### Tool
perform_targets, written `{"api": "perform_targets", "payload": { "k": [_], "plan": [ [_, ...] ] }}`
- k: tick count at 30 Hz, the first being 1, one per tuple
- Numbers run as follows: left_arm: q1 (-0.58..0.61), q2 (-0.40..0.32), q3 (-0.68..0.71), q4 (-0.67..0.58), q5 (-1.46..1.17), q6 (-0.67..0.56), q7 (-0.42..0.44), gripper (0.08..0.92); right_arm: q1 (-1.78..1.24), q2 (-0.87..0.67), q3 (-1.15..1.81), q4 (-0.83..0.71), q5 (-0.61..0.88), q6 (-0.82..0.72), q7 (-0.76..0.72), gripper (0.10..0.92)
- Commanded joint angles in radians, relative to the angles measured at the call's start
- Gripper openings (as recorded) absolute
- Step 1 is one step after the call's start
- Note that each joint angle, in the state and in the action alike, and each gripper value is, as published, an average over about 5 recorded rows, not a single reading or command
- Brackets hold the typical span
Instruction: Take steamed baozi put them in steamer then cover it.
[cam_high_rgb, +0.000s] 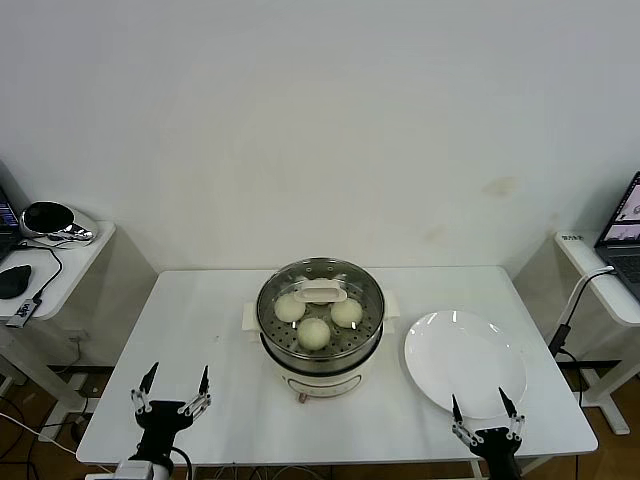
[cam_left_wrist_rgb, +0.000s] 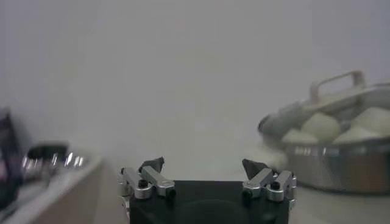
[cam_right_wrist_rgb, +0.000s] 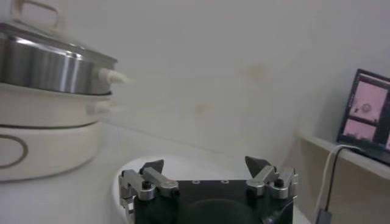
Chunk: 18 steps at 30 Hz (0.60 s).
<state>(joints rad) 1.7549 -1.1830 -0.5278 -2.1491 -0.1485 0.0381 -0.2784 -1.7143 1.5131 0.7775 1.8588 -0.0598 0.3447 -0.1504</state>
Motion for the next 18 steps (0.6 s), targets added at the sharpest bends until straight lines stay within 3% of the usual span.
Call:
{"api": "perform_targets", "payload": {
  "k": [1,18],
  "plan": [
    [0.071,-0.026,-0.049,0.085,-0.120,-0.106,0.030,0.823,-0.031,-0.010,-0.026,0.040,0.029,-0.014,-0.032,0.823],
    [0.074,-0.016,-0.050,0.131,-0.083,-0.133,0.097,0.823,-0.051,-0.015,-0.060,0.102,0.078,-0.083,-0.059,0.823]
  ]
}}
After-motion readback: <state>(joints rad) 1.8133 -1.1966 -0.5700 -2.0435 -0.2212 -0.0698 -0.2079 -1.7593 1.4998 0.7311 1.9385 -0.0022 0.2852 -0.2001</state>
